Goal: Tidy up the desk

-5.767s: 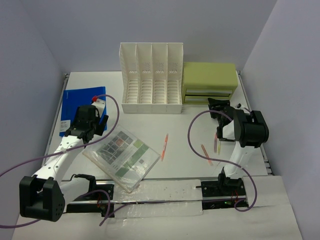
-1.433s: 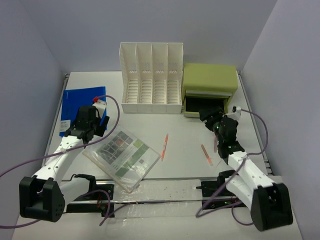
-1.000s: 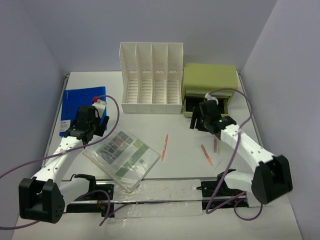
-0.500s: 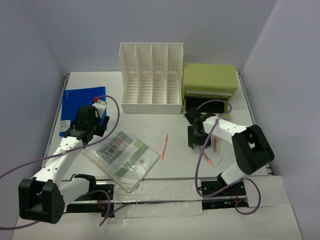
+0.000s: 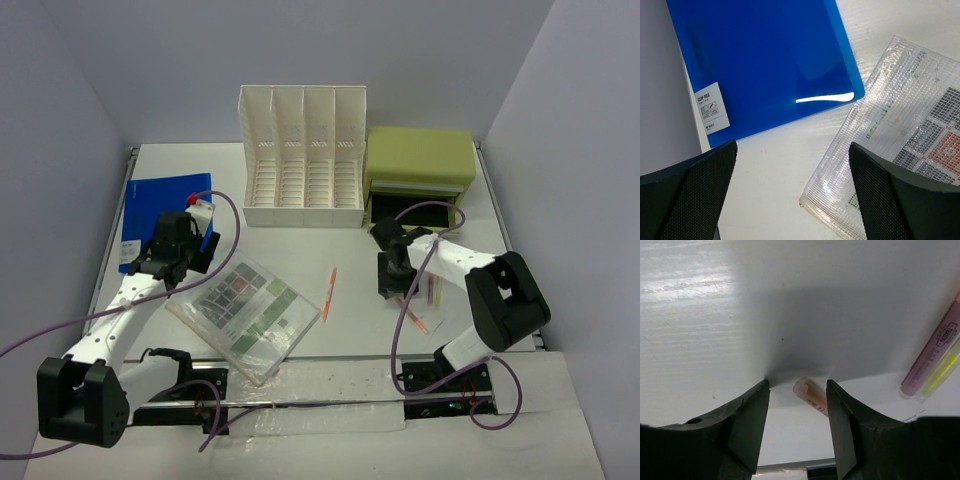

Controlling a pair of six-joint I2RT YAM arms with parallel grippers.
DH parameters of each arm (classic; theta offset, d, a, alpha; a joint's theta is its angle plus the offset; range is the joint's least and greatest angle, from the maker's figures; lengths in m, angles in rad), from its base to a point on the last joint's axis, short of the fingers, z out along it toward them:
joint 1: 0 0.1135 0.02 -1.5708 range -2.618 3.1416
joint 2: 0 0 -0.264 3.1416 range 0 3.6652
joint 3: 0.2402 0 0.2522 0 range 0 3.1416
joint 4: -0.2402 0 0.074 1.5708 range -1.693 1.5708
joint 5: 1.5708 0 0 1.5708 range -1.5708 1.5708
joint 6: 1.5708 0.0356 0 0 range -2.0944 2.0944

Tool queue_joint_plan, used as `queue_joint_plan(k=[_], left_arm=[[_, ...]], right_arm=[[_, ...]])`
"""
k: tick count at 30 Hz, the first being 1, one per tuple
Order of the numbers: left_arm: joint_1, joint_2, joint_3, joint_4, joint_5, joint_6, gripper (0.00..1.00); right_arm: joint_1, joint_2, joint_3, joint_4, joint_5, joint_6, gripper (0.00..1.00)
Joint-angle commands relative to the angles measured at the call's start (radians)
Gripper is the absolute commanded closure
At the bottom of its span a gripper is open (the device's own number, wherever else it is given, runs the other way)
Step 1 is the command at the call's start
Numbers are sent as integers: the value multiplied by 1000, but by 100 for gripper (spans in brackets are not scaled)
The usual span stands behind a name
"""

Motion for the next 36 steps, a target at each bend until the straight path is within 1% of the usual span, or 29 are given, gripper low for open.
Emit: queue_joint_plan(k=[1,6,10,19,22,23,24,25,26,27,32,35,36], left_arm=[[-6,-13,20,1,19,0,1],[-8,-20,20,-1,30,1,1],[-9,-18,20,0,35,1,1],[-17,-16,22,-3,39,2,1],[-17,-15,21,-3,38,1,1],[-17,-16,21,-3,38,1,1],[-17,-15,21,-3,38,1,1],[-17,-17,20,-4,38,1,1],[-18,-18,22,-5,39,1,1],[-18,-16,23,-3,39,1,1],[-20,-13,22,-4,40,1,1],[-20,-15,21,-3,39,1,1],[-20,-15,21,-4,37,1,1]], right_arm=[[8,4,-54,-69,42,19,42],[23,49,-41,-123,51,30,41],[40,50,-28,-165,58,35,41],[46,63,-19,-185,45,27,45],[49,65,-15,-179,56,32,56],[50,67,-14,-176,57,32,63],[54,69,-13,-170,64,33,79],[64,70,-15,-154,62,30,91],[76,71,-15,-145,59,26,97],[99,68,-14,-130,58,22,100],[169,45,10,-124,54,12,100],[226,-64,60,-108,57,-2,100],[226,-104,75,-88,57,-2,100]])
